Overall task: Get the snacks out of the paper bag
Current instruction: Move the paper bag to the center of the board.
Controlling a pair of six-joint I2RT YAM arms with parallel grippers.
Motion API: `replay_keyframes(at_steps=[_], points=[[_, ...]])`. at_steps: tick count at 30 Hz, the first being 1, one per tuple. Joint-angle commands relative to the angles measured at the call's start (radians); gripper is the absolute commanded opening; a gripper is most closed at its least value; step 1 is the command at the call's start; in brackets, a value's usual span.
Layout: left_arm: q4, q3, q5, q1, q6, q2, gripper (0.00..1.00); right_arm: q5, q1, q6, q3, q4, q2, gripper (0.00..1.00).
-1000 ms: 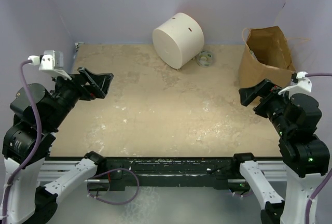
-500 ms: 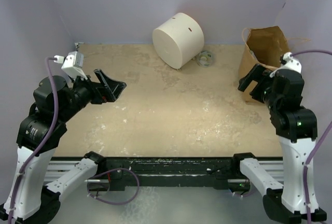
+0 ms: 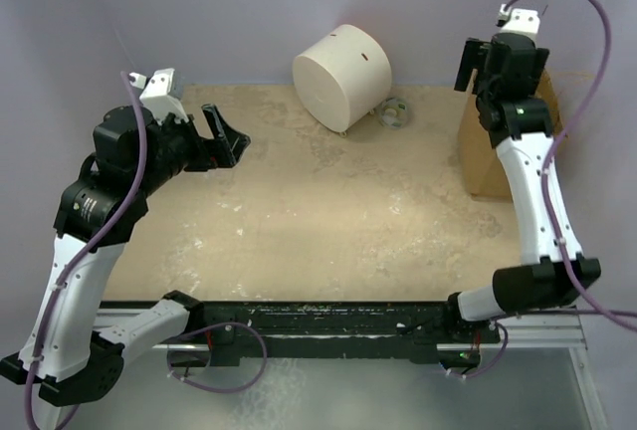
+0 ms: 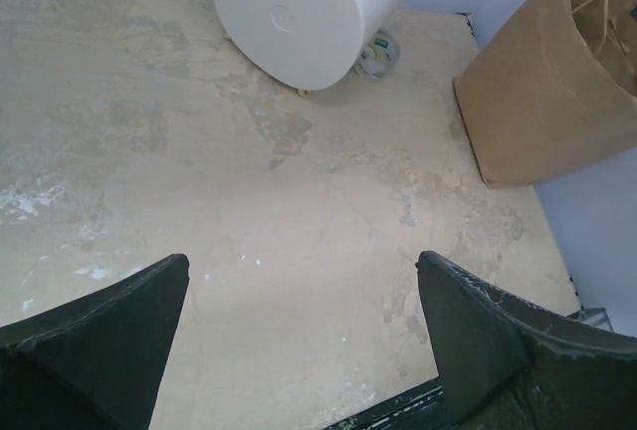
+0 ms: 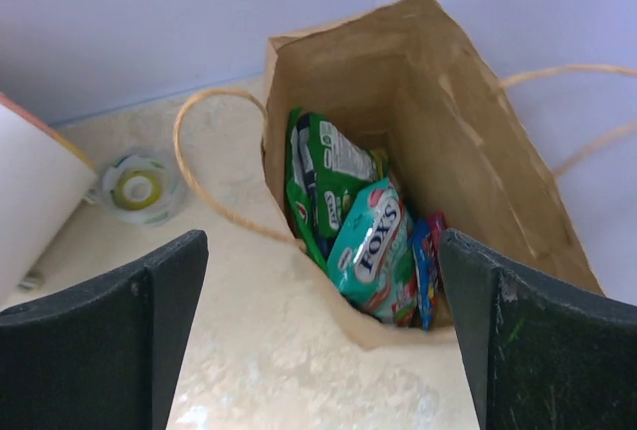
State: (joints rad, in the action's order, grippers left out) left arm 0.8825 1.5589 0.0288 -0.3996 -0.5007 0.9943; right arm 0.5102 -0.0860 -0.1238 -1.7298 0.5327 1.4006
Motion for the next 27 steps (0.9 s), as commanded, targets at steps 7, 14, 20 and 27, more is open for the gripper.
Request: replay_keyframes(at_steps=[7,14,20,27], points=[[-0.045,0.101,-0.100,0.007,0.114,0.053,0.99,0.002,-0.006,0.216,-0.080,-0.257,0.203,1.00],[-0.008,0.114,-0.135,0.008,0.110,0.062,0.99,0.100,-0.006,0.185,-0.146,-0.232,0.292,0.75],[0.009,0.125,-0.112,0.007,0.077,0.095,0.99,0.048,-0.006,0.109,-0.155,-0.176,0.278,0.22],[-0.003,0.124,-0.110,0.008,0.069,0.097,0.99,-0.159,-0.006,0.025,-0.213,-0.047,0.242,0.00]])
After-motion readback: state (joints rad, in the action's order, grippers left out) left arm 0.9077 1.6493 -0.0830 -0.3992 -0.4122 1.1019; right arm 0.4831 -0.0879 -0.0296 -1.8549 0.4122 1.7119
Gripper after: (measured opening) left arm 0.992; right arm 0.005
